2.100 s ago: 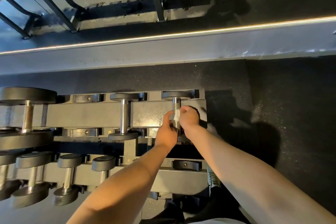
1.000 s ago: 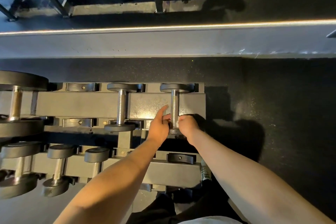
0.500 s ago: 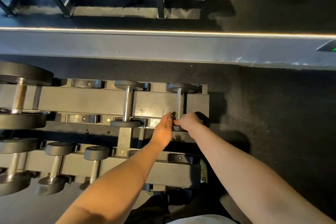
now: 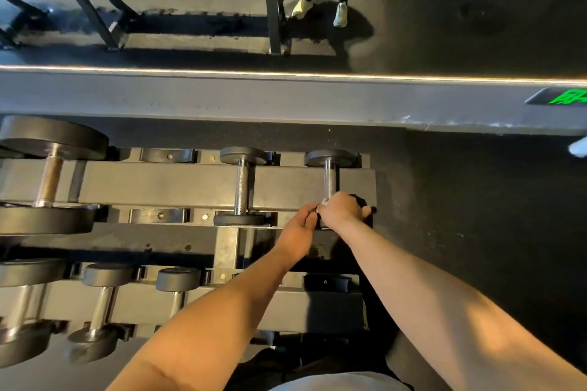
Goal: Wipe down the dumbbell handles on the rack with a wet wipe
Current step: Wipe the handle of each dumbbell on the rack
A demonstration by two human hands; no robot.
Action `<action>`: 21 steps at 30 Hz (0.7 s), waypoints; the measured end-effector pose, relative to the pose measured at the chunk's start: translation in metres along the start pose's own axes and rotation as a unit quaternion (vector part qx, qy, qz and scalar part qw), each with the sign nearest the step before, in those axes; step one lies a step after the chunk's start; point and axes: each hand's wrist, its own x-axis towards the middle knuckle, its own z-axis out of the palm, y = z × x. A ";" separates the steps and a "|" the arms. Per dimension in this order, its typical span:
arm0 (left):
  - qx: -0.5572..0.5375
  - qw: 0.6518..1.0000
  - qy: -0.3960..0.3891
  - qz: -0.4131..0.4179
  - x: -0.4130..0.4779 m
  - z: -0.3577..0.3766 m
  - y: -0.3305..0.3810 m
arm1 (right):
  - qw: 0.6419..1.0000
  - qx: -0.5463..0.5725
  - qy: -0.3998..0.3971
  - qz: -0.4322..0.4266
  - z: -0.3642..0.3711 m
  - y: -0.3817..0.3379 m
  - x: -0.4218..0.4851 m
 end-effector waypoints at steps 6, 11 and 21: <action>-0.025 0.993 0.083 0.080 -0.015 -0.047 -0.006 | 0.958 0.269 -0.046 -0.092 0.028 -0.037 -0.039; 0.033 0.983 0.139 0.115 -0.023 -0.091 -0.025 | 0.910 0.389 -0.112 -0.086 0.051 -0.073 -0.055; 0.017 0.960 0.274 0.057 -0.002 -0.160 -0.030 | 0.888 0.443 -0.107 -0.069 0.087 -0.123 -0.044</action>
